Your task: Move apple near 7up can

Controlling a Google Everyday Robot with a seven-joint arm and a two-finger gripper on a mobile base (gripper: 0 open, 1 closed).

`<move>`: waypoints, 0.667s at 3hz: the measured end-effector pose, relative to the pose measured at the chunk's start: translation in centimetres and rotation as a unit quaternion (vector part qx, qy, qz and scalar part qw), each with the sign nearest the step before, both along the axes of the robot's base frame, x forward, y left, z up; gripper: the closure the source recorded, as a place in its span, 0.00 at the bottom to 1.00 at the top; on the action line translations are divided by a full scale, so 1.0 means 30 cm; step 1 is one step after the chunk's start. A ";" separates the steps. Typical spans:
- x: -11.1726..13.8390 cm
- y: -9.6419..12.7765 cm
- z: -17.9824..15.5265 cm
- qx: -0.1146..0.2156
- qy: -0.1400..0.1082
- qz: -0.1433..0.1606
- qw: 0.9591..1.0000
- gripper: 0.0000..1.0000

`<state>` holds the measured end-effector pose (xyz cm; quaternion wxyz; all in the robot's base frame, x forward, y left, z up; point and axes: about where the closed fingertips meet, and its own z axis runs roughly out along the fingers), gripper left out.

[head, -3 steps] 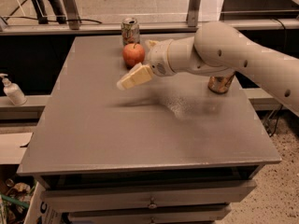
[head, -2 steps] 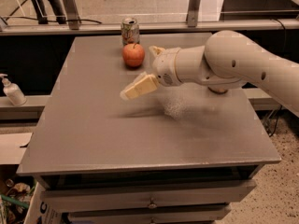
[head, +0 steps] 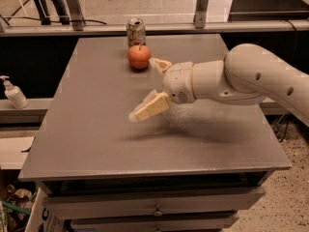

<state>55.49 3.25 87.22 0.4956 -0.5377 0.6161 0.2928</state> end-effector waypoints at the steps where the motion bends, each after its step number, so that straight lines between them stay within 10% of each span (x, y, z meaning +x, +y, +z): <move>1: -0.024 0.008 -0.004 -0.001 0.001 0.015 1.000 0.00; 2: -0.024 0.008 -0.004 -0.001 0.001 0.015 1.000 0.00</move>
Offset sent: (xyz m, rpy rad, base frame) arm -0.0071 0.0024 -0.0012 -0.0025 0.0024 0.0304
